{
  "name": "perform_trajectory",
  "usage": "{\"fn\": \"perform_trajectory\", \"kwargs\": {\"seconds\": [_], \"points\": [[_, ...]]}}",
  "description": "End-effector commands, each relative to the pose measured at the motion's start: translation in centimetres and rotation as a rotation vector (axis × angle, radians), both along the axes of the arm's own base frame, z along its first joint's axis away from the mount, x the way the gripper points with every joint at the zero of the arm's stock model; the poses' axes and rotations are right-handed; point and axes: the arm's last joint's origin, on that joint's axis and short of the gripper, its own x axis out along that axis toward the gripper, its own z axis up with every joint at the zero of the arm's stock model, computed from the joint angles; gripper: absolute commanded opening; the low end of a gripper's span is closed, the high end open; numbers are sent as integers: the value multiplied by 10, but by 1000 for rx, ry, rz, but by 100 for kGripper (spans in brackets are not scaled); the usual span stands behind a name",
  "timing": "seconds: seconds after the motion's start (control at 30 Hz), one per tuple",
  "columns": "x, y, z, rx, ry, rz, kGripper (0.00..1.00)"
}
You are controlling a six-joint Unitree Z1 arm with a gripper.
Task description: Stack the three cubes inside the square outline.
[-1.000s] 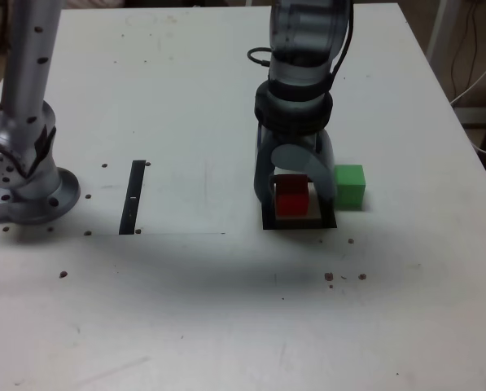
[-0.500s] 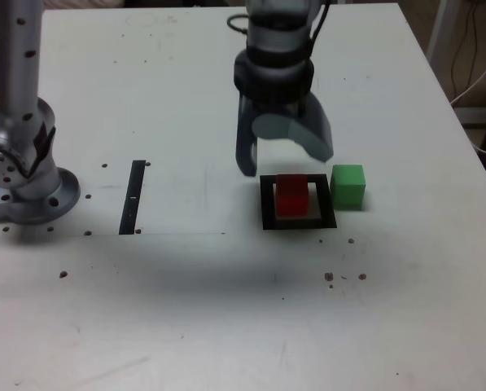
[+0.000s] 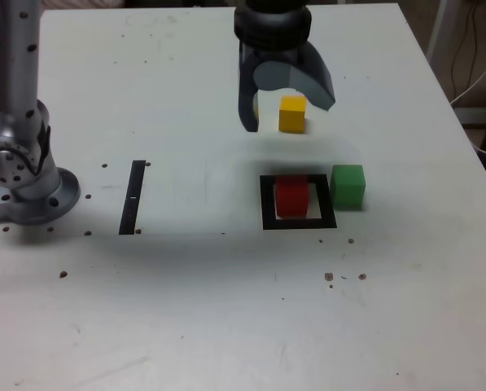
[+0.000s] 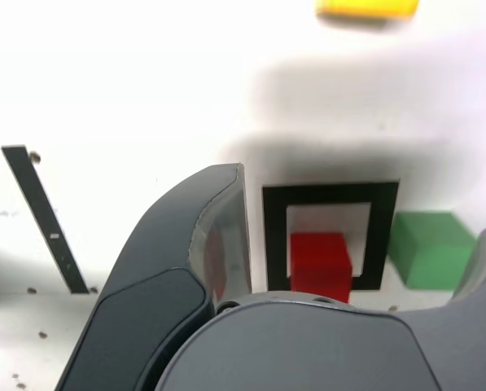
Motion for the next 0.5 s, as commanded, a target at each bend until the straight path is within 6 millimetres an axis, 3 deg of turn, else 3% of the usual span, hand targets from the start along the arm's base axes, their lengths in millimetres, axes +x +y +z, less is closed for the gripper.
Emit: {"fn": "perform_trajectory", "kwargs": {"seconds": [0.0, 0.47], "points": [[5, 13, -2, 1, 0, 5, 99], [17, 74, -30, -5, 48, 47, 100]]}}
